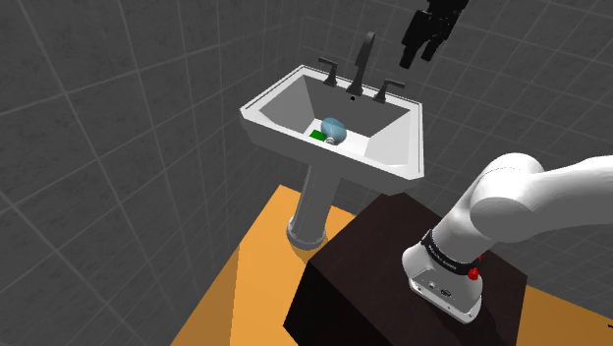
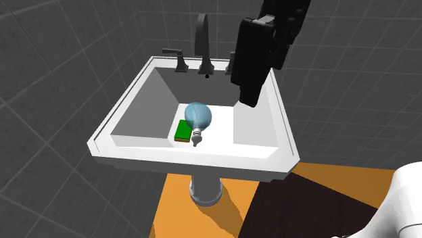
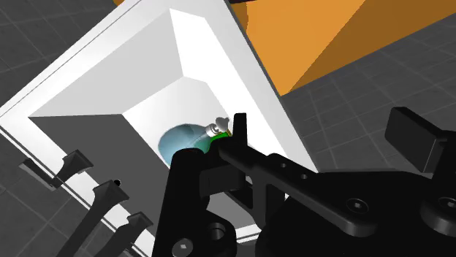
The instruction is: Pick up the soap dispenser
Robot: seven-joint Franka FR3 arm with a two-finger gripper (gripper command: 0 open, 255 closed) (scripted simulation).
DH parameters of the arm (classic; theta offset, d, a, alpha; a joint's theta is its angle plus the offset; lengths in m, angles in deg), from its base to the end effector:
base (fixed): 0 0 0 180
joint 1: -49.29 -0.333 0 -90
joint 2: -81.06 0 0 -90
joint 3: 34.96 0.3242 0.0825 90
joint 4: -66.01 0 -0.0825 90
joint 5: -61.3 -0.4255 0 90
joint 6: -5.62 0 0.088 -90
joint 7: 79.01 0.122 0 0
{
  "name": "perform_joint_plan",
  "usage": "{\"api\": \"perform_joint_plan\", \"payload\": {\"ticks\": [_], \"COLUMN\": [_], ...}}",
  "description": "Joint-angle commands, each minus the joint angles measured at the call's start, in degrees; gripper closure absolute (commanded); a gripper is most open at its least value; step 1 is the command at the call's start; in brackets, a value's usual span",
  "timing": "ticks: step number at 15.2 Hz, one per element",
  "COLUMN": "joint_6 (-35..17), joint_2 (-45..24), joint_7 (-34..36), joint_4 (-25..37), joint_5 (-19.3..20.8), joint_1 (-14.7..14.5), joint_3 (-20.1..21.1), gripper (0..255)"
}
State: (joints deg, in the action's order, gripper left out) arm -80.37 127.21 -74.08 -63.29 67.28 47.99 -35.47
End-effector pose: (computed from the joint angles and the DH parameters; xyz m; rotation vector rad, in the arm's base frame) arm 0.3300 -0.0098 0.6329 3.0432 -0.1211 0.0829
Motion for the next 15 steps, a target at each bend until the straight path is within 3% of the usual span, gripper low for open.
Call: {"api": "perform_joint_plan", "payload": {"ticks": [1,15], "joint_6": [0.0,-24.4], "joint_2": [0.0,-19.0], "joint_7": [0.0,2.4], "joint_4": [0.0,-6.5], "joint_5": [0.0,-0.5], "joint_1": [0.0,3.8], "joint_3": [0.0,-7.3], "gripper": [0,0]}}
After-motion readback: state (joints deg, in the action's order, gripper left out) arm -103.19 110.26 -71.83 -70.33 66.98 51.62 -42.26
